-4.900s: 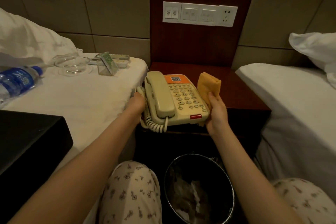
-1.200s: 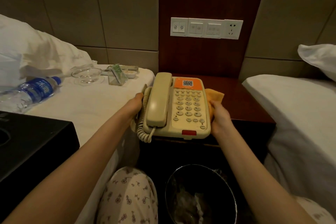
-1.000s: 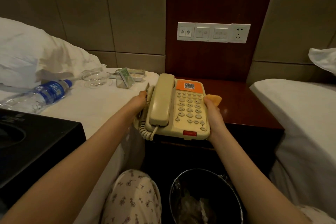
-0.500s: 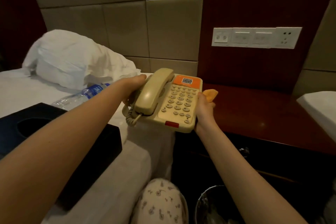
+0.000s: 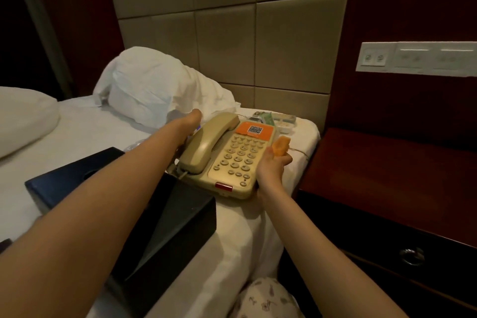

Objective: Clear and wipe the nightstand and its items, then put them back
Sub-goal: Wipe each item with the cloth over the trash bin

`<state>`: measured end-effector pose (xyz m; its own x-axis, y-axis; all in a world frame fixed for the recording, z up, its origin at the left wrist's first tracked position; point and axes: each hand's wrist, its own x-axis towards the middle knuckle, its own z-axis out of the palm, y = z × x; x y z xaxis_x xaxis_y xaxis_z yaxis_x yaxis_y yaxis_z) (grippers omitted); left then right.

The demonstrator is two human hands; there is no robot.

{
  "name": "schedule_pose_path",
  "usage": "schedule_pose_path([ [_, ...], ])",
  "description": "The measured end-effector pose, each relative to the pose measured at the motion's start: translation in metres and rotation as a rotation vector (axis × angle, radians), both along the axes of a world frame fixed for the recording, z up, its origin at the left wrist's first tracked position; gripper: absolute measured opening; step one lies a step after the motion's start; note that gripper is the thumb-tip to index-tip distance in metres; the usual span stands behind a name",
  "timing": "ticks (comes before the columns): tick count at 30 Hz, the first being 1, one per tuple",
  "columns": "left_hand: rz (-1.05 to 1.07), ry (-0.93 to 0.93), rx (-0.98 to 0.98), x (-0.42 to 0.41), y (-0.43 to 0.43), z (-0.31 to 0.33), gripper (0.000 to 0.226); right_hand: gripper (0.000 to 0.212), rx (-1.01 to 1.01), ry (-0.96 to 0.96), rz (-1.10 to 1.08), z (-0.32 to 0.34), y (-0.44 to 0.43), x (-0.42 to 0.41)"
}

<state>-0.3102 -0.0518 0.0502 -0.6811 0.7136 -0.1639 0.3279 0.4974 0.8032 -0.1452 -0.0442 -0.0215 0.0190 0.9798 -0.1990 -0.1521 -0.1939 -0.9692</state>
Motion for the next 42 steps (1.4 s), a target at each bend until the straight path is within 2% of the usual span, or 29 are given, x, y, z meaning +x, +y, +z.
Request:
schedule_pose_path([
  [4,-0.045,-0.063,-0.043,0.004,0.002,-0.004,0.068,0.040,0.069,-0.160,-0.019,0.001,0.001,-0.002],
  [10,-0.106,-0.098,-0.053,0.006,0.002,-0.003,0.081,0.035,0.129,-0.304,0.082,0.003,0.010,0.015],
  [17,-0.138,0.063,-0.101,0.024,-0.008,0.014,0.070,0.026,0.223,-0.437,0.032,0.012,0.007,0.029],
  [22,-0.184,0.179,-0.101,0.036,-0.025,0.015,0.062,0.033,0.306,-0.349,0.031,0.038,0.004,0.043],
  [25,-0.176,0.270,-0.073,0.046,-0.040,0.018,0.056,0.029,0.365,-0.343,0.063,0.049,-0.006,0.042],
  [28,-0.252,0.504,-0.019,0.052,-0.056,0.022,0.044,0.032,0.364,-0.356,0.137,0.048,-0.021,0.034],
  [33,-0.277,0.711,-0.018,0.042,-0.093,0.026,0.033,0.036,0.437,-0.445,0.287,0.053,-0.049,0.009],
  [37,-0.250,0.737,-0.095,0.026,-0.119,0.028,0.033,0.027,0.602,-0.574,0.464,0.067,-0.075,-0.013],
  [39,-0.206,0.732,-0.153,0.016,-0.129,0.030,0.036,0.026,0.660,-0.709,0.585,0.071,-0.088,-0.024],
  [40,-0.187,0.731,-0.183,0.010,-0.134,0.031,0.037,0.030,0.668,-0.780,0.654,0.071,-0.093,-0.029],
  [42,-0.175,0.720,-0.268,0.002,-0.144,0.032,0.036,0.052,0.624,-0.896,0.801,0.069,-0.102,-0.039],
])
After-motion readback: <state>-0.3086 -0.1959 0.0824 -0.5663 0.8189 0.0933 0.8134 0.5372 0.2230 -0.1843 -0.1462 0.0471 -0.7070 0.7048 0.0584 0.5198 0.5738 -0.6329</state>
